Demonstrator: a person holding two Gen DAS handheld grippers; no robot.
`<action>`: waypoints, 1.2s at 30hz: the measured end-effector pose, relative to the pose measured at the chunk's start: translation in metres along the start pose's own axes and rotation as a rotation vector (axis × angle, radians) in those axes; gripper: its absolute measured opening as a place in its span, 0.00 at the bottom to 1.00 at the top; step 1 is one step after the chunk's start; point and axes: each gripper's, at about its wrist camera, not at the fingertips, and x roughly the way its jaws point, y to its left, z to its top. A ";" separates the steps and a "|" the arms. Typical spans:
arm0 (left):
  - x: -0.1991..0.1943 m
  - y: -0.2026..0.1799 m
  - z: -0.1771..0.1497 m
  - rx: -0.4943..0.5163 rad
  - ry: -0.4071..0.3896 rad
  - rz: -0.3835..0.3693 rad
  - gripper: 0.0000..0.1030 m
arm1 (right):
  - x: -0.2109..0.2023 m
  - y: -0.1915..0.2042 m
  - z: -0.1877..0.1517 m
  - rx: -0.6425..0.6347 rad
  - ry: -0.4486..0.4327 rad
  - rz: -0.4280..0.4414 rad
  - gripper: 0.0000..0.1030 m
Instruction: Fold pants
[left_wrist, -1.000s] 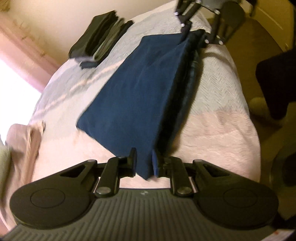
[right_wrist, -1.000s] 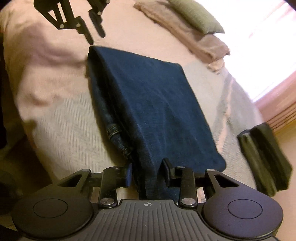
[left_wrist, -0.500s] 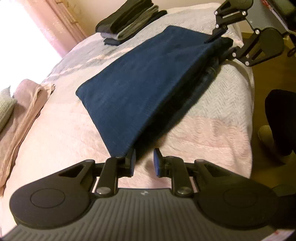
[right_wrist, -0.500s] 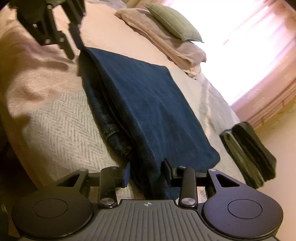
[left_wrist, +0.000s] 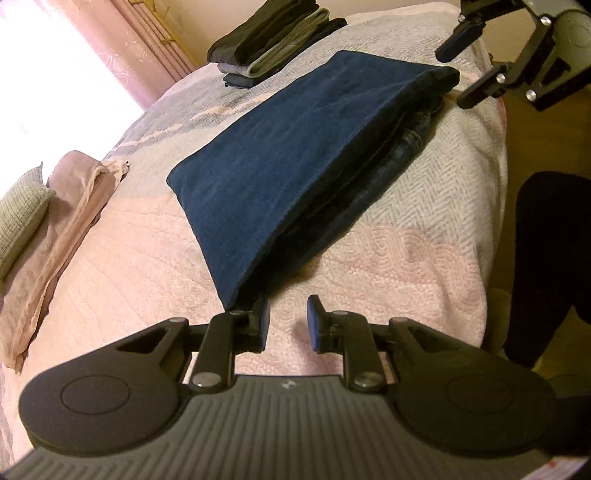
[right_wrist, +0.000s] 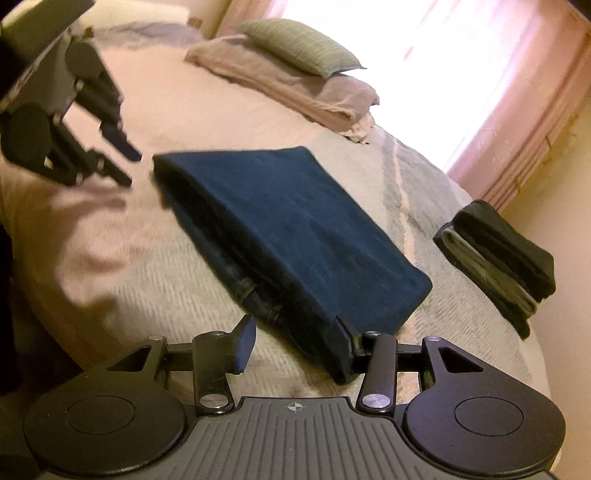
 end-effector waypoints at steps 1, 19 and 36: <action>0.000 0.000 0.001 0.000 0.001 0.000 0.19 | 0.000 -0.004 0.003 0.017 -0.003 0.008 0.41; -0.008 0.092 0.062 -0.194 -0.100 -0.088 0.37 | 0.063 -0.145 0.016 0.548 0.058 0.161 0.41; 0.139 0.102 0.109 -0.250 -0.004 -0.193 0.46 | 0.122 -0.205 0.000 0.761 0.033 0.120 0.23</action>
